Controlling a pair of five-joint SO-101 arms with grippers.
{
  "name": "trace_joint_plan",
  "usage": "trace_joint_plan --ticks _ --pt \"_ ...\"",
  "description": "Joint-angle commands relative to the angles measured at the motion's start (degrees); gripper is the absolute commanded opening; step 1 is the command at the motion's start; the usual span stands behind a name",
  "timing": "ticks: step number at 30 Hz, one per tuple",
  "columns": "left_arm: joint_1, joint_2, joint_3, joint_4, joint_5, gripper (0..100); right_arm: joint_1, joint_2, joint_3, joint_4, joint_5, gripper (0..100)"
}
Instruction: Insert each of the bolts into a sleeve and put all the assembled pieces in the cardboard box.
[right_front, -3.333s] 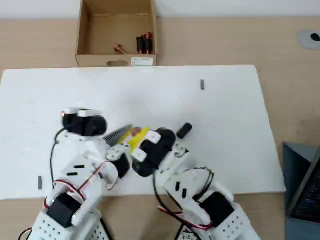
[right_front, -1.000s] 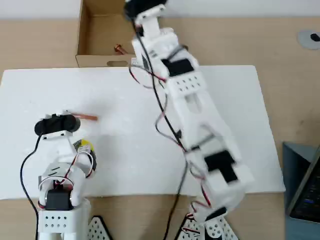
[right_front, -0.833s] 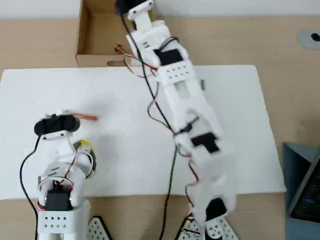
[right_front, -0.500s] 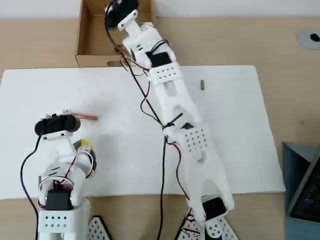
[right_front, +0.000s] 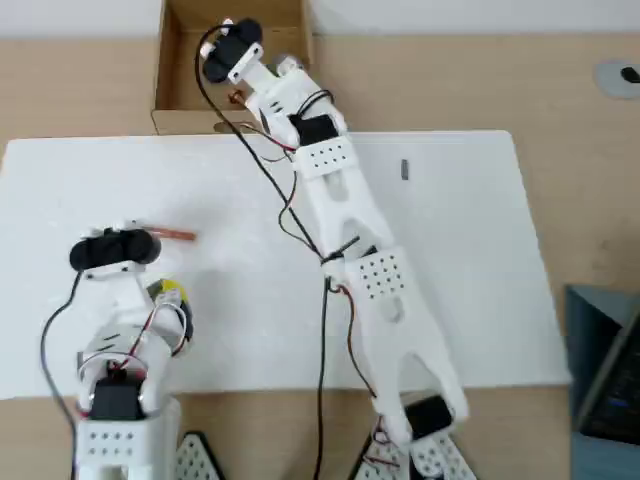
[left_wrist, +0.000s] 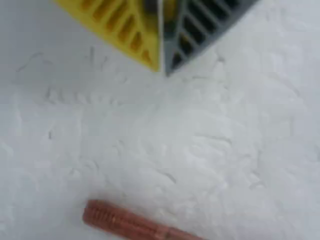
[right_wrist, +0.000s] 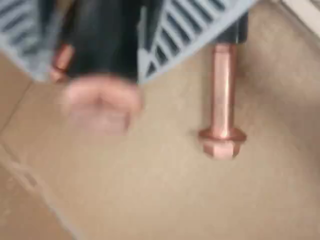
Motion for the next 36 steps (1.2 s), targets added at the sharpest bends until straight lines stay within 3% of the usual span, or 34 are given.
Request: trace_joint_plan --ticks 1,12,17,22,29,36 --pt "-0.5 -0.3 -0.4 -0.5 0.0 0 -0.6 -1.1 -4.9 1.1 0.4 17.1" --pt "-0.5 -0.3 -0.4 -0.4 0.0 0 -0.5 -1.3 -7.1 2.3 0.3 17.1" --pt "-0.6 -0.3 -0.4 -0.4 0.1 0 -0.5 -1.3 -16.9 12.0 0.3 15.3" --pt "-0.6 -0.3 -0.4 -0.4 0.1 0 0.0 -3.6 -20.7 19.1 0.3 0.4" --pt "-0.6 -0.3 -0.5 -0.4 0.1 0 0.3 -9.5 -20.6 25.1 0.3 0.9" --pt "-0.6 -0.3 -0.5 -0.4 0.1 0 0.4 -17.5 -20.6 39.8 -0.1 0.9"
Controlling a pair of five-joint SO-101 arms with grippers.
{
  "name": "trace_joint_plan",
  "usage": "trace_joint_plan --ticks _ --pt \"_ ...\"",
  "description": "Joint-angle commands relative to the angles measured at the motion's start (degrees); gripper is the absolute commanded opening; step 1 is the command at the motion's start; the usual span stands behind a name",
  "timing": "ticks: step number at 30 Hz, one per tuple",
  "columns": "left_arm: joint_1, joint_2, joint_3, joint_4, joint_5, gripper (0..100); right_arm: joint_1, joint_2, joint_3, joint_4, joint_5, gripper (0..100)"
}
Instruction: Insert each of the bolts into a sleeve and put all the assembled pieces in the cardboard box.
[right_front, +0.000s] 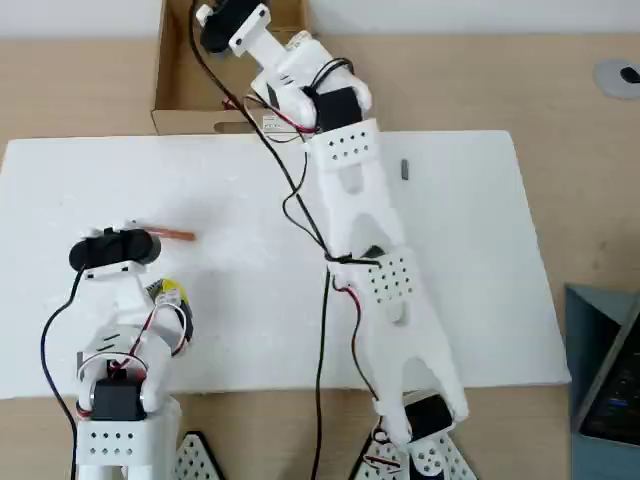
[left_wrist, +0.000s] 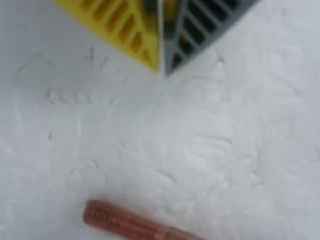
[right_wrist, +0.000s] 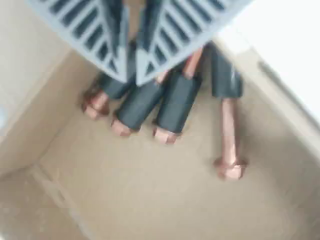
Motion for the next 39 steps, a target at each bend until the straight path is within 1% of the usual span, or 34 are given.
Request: trace_joint_plan --ticks 1,5,10,14,17,21,24,29,34,39 --pt "-0.6 -0.3 -0.5 -0.4 0.1 0 0.7 -8.7 -3.0 7.7 -1.3 0.9" --pt "-0.6 -0.3 -0.5 -0.4 0.1 0 1.1 -13.5 -3.0 17.3 -7.8 0.9" --pt "-0.6 -0.3 -0.5 -0.4 0.1 0 2.0 -18.8 -3.0 30.3 -11.2 0.9" --pt "-0.6 -0.3 -0.5 -0.4 0.1 0 4.4 -22.5 -2.7 30.5 -15.2 0.9" --pt "-0.6 -0.3 -0.5 -0.4 0.1 0 5.3 -25.1 -2.1 30.6 -16.5 0.9" --pt "-0.6 -0.3 -0.5 -0.4 0.1 0 7.2 -30.6 5.7 30.6 -18.0 0.9" --pt "-0.6 -0.3 -0.5 -0.4 0.1 0 9.0 -39.0 16.7 30.6 -19.3 0.9" --pt "-0.6 -0.3 -0.5 -0.4 0.1 0 10.2 -55.4 43.6 30.5 -23.4 0.9" --pt "-0.6 -0.3 -0.5 -0.4 0.1 0 10.9 -72.0 71.0 30.5 -31.0 0.9" --pt "-0.6 -0.3 -0.5 -0.4 0.1 0 10.7 -86.1 94.0 30.1 -39.1 0.9"
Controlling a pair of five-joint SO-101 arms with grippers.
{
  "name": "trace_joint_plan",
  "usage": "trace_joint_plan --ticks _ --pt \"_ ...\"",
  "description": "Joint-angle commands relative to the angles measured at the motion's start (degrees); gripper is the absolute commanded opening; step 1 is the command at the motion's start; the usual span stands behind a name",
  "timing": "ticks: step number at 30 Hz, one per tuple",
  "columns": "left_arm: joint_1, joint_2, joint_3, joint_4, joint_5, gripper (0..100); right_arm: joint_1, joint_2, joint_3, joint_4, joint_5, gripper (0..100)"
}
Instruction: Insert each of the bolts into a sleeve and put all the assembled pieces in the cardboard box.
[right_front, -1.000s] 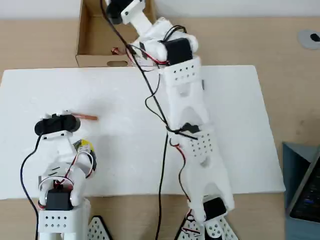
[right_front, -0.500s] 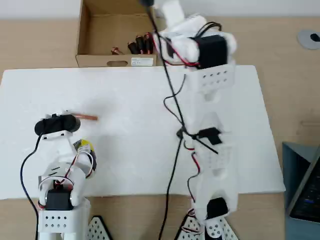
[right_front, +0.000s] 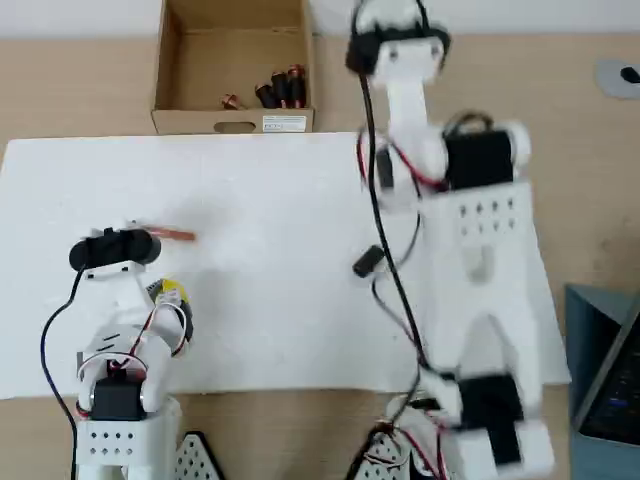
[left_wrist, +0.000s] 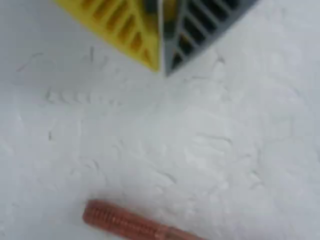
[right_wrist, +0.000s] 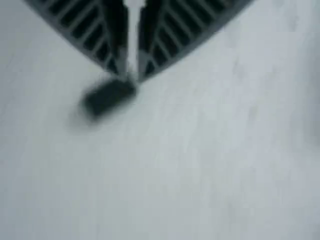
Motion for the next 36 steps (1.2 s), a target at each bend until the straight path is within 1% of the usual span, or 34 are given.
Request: trace_joint_plan --ticks 1,6,8,14,17,22,24,30,36 --pt "-0.6 -0.3 -0.5 -0.4 0.1 0 0.7 -11.2 16.1 0.7 -5.3 0.9" --pt "-0.6 -0.3 -0.5 -0.4 0.1 0 0.7 -18.3 31.1 -4.0 -11.7 0.9" --pt "-0.6 -0.3 -0.5 -0.4 0.1 0 0.6 -19.4 35.2 -7.0 -14.0 0.9" --pt "-0.6 -0.3 -0.5 -0.4 0.1 0 0.5 -19.5 44.4 -16.5 -17.7 1.2" --pt "-0.6 -0.3 -0.5 -0.4 0.1 0 -1.1 -19.5 47.3 -20.3 -17.7 2.8" --pt "-0.6 -0.3 -0.5 -0.4 0.1 0 -5.1 -19.5 49.5 -24.5 -21.0 16.4" --pt "-0.6 -0.3 -0.5 -0.4 0.1 0 -6.5 -19.5 50.1 -26.5 -21.2 20.1" --pt "-0.6 -0.3 -0.5 -0.4 0.1 0 -7.3 -18.7 53.8 -32.9 -21.1 21.0" --pt "-0.6 -0.3 -0.5 -0.4 0.1 0 -7.0 -12.0 53.5 -36.0 -21.2 21.0"
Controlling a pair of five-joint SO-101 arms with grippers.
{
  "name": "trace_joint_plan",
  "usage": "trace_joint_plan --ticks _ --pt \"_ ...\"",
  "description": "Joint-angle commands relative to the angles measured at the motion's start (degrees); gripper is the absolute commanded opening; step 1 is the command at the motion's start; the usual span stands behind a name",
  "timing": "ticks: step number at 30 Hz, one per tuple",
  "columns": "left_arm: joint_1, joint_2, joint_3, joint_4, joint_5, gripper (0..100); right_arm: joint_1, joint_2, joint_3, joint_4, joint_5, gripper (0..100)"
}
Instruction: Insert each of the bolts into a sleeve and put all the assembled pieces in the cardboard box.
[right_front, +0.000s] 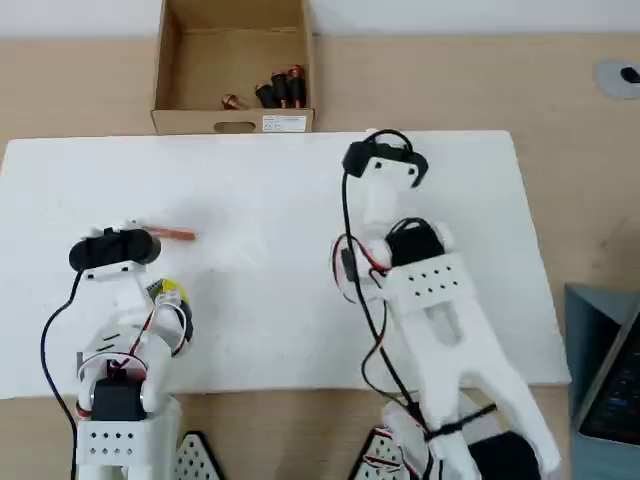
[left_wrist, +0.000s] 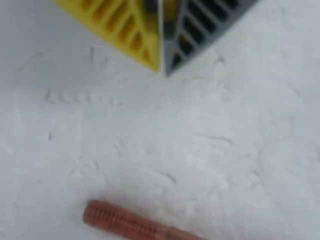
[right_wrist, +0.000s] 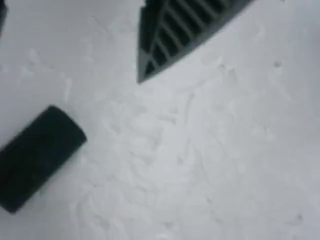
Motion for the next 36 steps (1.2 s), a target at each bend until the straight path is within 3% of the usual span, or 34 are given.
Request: trace_joint_plan --ticks 1,18,27,36 --pt "-0.6 -0.3 -0.5 -0.4 0.1 0 -0.4 3.4 -1.2 -2.0 -0.5 21.0" --pt "-0.7 -0.3 -0.5 -0.4 0.1 0 -0.3 21.8 -12.2 -2.0 -2.2 21.0" --pt "-0.7 -0.3 -0.5 -0.4 0.1 0 5.1 27.7 -15.3 -2.0 -2.0 21.0" --pt "-0.7 -0.3 -0.5 -0.4 0.1 0 5.2 31.1 -15.3 -2.0 -2.1 20.2"
